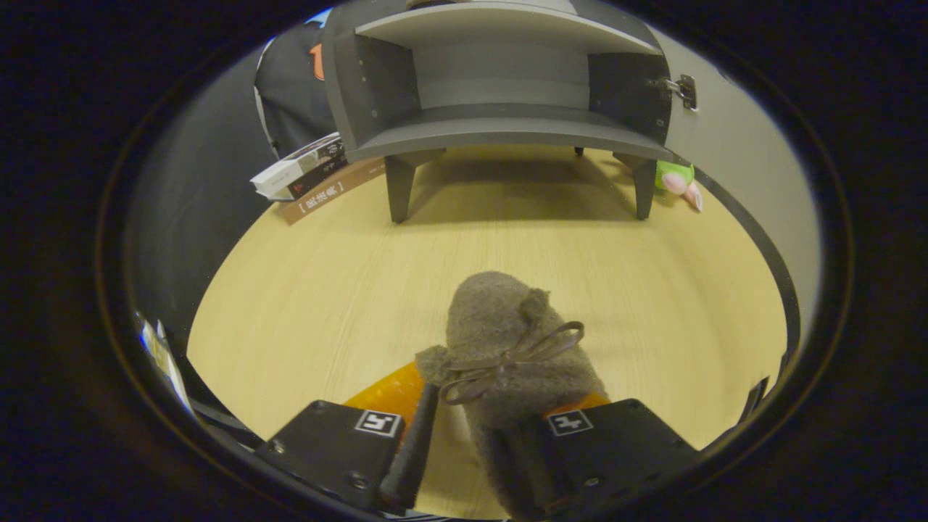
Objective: Open the shoe cabinet door, grab the shoes and put them into the shoe cabinet, then close the shoe cabinet door.
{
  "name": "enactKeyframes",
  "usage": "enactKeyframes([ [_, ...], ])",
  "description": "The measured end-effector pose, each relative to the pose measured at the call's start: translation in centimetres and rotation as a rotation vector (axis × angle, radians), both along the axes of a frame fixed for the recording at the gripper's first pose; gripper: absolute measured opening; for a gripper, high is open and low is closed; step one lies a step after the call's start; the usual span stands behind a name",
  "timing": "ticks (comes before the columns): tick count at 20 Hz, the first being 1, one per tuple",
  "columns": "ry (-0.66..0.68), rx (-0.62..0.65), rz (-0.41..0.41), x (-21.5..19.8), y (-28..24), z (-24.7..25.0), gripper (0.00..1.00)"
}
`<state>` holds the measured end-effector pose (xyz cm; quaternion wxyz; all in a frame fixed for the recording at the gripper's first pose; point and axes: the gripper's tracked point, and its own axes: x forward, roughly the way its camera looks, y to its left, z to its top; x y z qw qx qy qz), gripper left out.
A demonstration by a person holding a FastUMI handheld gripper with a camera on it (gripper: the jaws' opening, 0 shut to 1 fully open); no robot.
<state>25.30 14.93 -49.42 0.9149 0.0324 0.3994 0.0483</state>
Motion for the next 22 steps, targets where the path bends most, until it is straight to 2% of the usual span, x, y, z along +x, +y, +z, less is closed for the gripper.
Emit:
enactKeyframes([
  [3, 0.009, 0.021, 0.049, -0.5, 1.2, 0.1, 0.18],
  [5, 0.007, 0.039, 0.087, -1.2, 1.8, 0.9, 0.10],
  [7, -0.014, 0.061, 0.114, -1.6, 1.9, 3.3, 0.09],
  [11, -0.152, 0.081, 0.116, -0.6, 1.0, 12.0, 0.08],
  [17, -0.414, 0.082, 0.100, 2.3, -1.2, 26.6, 0.08],
  [22, -0.581, 0.070, 0.079, 5.6, -2.4, 35.2, 0.08],
])
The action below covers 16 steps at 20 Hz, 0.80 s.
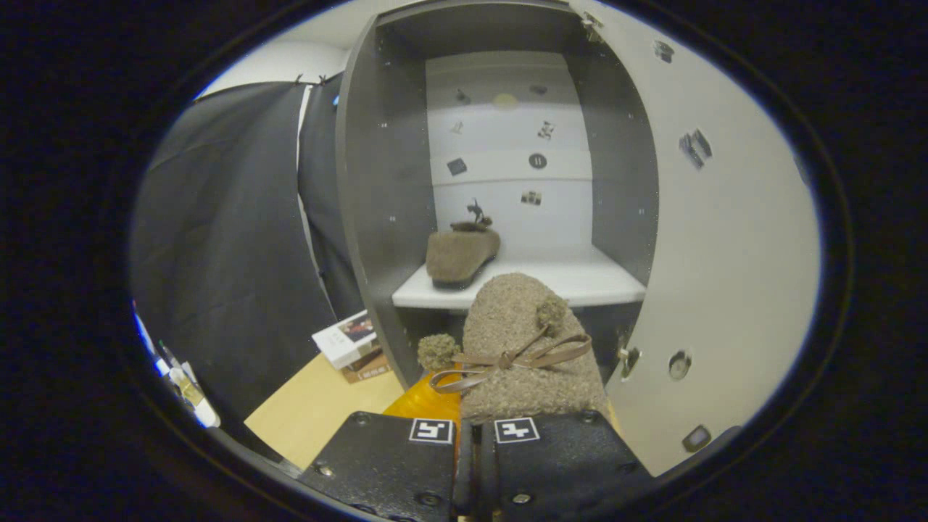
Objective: Open the shoe cabinet door, grab the shoes and put them into the shoe cabinet, then close the shoe cabinet door.
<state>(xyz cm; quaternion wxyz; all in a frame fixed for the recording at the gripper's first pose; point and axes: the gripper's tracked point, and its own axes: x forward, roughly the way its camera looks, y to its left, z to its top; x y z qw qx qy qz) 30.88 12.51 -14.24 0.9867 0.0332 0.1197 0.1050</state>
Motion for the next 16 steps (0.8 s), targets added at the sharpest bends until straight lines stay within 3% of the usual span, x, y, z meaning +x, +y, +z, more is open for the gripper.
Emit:
enactKeyframes([
  [8, -0.137, 0.016, -0.031, 8.1, -0.1, 7.3, 0.08],
  [16, -0.113, -0.001, -0.108, 20.1, -0.8, 7.8, 0.08],
])
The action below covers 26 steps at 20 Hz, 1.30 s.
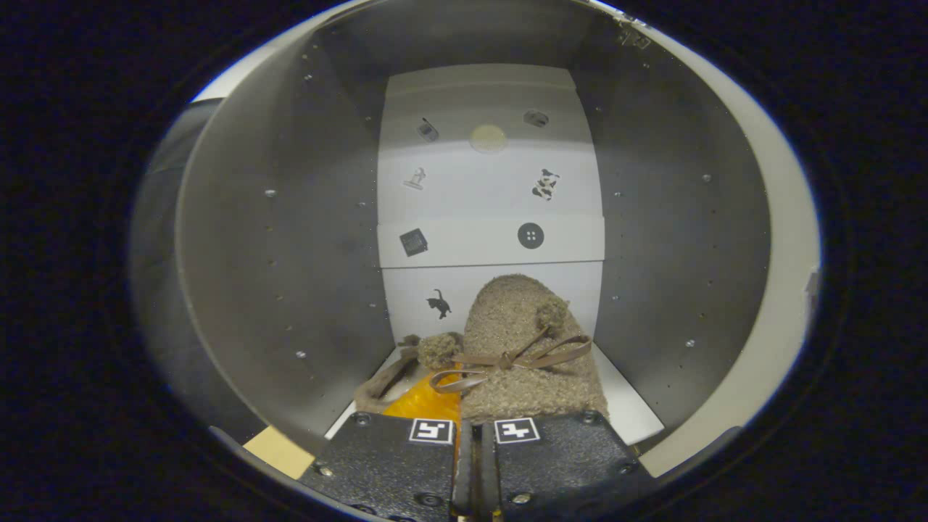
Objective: Open the shoe cabinet door, grab the shoes and put them into the shoe cabinet, then close the shoe cabinet door.
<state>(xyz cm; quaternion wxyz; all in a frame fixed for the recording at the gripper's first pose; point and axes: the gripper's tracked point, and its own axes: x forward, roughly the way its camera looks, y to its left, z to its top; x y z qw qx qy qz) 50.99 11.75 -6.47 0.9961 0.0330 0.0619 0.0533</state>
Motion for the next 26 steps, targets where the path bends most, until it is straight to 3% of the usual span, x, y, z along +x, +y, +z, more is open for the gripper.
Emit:
enactKeyframes([
  [7, 0.085, 0.004, -0.049, 5.9, -0.5, -2.6, 0.08],
  [13, 0.282, 0.006, -0.109, 7.7, -1.6, -5.1, 0.09],
  [17, 0.413, -0.002, -0.105, 7.9, -1.6, -7.2, 0.11],
  [19, 0.426, -0.021, -0.122, 8.1, -1.8, -7.3, 0.13],
  [23, 0.440, -0.033, -0.120, 7.1, -1.4, -7.2, 0.22],
  [26, 0.401, -0.051, -0.124, 5.9, -1.5, -5.9, 0.41],
])
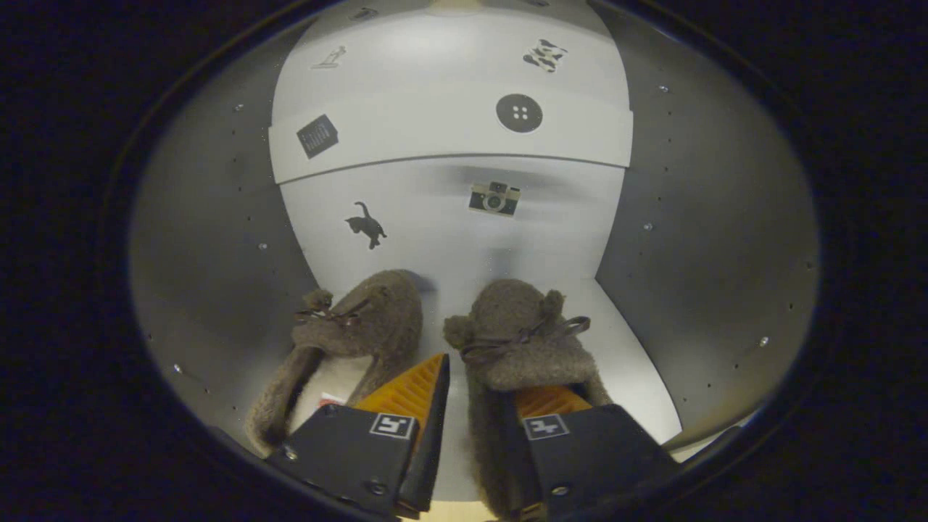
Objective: Open the shoe cabinet door, grab the shoes and put them into the shoe cabinet, then close the shoe cabinet door.
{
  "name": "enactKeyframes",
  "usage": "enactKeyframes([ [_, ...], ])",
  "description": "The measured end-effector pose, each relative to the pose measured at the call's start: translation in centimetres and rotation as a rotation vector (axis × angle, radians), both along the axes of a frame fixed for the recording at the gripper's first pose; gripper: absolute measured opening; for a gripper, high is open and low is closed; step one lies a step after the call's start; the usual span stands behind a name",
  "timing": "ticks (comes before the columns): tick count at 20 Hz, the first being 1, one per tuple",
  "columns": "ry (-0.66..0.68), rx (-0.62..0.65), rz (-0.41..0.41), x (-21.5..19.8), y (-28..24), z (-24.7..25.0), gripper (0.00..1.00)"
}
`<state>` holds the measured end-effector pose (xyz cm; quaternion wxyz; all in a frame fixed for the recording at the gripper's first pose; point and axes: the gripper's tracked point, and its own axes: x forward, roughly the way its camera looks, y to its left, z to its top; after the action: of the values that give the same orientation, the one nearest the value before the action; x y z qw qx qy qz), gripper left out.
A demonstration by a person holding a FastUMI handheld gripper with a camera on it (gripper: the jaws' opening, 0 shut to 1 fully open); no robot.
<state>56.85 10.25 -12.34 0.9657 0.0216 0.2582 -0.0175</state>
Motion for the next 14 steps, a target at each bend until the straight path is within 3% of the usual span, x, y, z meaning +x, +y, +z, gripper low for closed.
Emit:
enactKeyframes([
  [1, -0.014, -0.013, -0.005, -0.6, 0.0, 0.4, 0.53],
  [2, -0.032, -0.015, -0.009, -1.4, -0.1, 1.0, 0.56],
  [6, -0.118, -0.019, 0.013, -5.3, 0.5, 2.6, 0.66],
  [10, -0.224, -0.026, 0.050, -11.5, 1.4, 5.0, 0.65],
  [13, -0.264, -0.022, 0.087, -16.9, 2.2, 5.8, 1.00],
  [14, -0.276, -0.019, 0.094, -18.7, 2.4, 6.0, 1.00],
])
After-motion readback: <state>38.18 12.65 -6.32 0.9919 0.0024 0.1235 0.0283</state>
